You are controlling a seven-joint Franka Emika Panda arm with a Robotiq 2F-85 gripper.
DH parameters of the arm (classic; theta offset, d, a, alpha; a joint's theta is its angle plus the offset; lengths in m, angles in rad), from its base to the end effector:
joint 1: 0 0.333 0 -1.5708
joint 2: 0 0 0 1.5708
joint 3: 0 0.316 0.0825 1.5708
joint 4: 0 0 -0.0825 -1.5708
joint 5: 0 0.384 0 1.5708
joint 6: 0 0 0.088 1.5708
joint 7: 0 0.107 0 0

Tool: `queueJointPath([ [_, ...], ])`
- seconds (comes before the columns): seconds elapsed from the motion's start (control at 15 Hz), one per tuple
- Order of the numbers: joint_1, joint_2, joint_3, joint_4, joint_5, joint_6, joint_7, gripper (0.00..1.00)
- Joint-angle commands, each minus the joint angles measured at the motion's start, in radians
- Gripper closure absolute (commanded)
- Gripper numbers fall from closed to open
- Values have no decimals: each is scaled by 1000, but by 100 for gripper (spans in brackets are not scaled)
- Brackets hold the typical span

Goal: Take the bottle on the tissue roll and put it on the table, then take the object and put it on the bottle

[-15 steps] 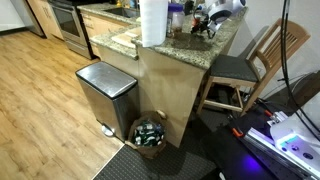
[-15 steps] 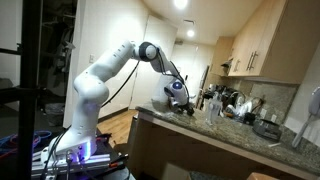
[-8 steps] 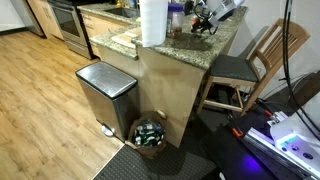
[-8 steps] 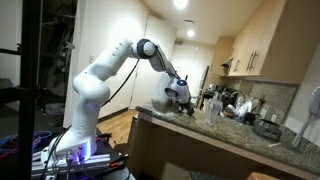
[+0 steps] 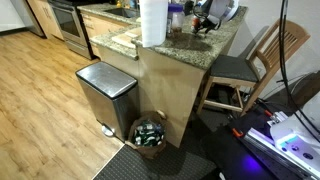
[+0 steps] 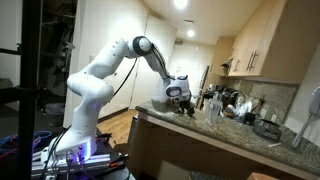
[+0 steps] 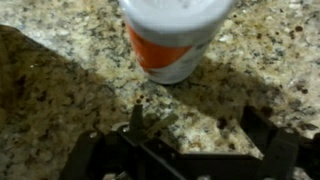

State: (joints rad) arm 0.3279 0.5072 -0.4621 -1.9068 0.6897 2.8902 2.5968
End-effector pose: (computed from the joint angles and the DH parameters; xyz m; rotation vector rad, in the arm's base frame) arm 0.6561 -0.0973 0.3125 0.1294 2.5693 -0.0587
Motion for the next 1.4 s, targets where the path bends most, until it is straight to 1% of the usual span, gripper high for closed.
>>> queueJointPath([
  [0.0,257,-32,-262,-150,-21,87,35,0],
  [0.07,328,-33,-318,-158,-23,99,24,0],
  [0.2,479,-68,-421,-213,-20,162,14,0],
  [0.33,587,-138,-458,-262,-38,267,14,0],
  [0.53,751,-247,-492,-309,-4,419,13,0],
  [0.67,907,-251,-583,-313,83,479,14,0],
  [0.73,792,-203,-512,-266,33,428,14,0],
  [0.8,854,-220,-544,-275,60,448,11,0],
  [0.87,888,-228,-563,-281,73,455,11,0],
  [0.93,901,-229,-570,-285,78,457,11,0],
  [1.07,901,-229,-577,-291,80,457,11,0],
  [1.13,882,-216,-581,-267,140,411,11,0],
  [1.2,874,-213,-614,-253,196,339,11,0],
  [1.27,863,-209,-635,-244,231,297,11,0],
  [1.33,851,-236,-654,-241,245,246,10,0],
])
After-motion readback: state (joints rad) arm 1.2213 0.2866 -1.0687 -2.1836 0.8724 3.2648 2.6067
